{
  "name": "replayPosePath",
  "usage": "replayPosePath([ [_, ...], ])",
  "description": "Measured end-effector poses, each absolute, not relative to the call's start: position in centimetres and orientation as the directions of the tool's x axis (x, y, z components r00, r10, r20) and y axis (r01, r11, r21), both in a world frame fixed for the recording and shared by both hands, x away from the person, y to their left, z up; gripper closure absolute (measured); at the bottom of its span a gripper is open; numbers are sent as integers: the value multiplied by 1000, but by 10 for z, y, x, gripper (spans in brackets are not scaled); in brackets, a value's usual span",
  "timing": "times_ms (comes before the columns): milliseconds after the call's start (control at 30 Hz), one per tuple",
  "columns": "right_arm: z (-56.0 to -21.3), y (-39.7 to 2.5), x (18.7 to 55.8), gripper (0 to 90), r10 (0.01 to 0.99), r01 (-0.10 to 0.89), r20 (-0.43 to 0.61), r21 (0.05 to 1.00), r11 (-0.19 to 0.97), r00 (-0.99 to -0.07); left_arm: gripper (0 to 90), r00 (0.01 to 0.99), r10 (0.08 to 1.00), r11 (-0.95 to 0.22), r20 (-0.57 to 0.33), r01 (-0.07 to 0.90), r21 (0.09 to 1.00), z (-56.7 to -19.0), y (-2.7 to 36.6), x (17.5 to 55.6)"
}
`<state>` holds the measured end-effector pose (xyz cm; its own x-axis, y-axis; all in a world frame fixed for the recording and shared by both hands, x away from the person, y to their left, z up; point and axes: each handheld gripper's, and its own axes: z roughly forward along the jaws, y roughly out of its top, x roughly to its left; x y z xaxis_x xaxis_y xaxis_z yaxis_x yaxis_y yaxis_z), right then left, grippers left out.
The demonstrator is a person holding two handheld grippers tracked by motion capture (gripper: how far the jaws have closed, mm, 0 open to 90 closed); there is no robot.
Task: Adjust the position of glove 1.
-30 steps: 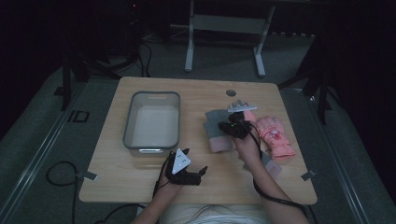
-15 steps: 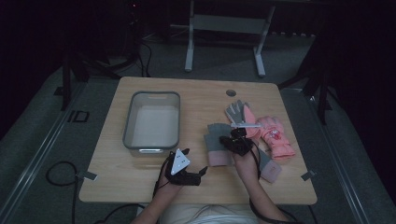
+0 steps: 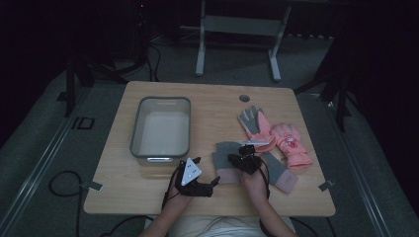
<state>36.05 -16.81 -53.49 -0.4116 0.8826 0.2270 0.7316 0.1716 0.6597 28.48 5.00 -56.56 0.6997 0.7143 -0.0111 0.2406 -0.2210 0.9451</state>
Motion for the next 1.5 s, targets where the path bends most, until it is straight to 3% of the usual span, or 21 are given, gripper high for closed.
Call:
replayPosePath([
  [300, -549, -172, 364, 789, 891, 754, 250, 642, 140, -378, 44, 701, 713, -217, -15, 241, 946, -566, 50, 285],
  [467, -533, -179, 363, 732, 877, 722, 264, 680, 126, -402, 44, 700, 714, -216, -16, 242, 946, -566, 50, 285],
  [533, -514, -186, 363, 689, 855, 671, 251, 727, 144, -455, 44, 701, 713, -216, -17, 243, 946, -566, 50, 285],
  [700, -488, -211, 366, 665, 790, 579, 164, 768, 273, -591, 45, 703, 711, -222, -12, 241, 945, -566, 50, 285],
  [833, -484, -242, 370, 658, 764, 537, 91, 763, 358, -639, 45, 704, 710, -222, -14, 243, 944, -566, 50, 285],
  [1100, -502, -303, 369, 653, 713, 520, 18, 698, 493, -701, 45, 703, 711, -221, -15, 244, 944, -566, 50, 285],
  [1500, -536, -327, 364, 642, 659, 532, 2, 591, 606, -752, 46, 699, 714, -215, -23, 251, 944, -566, 50, 286],
])
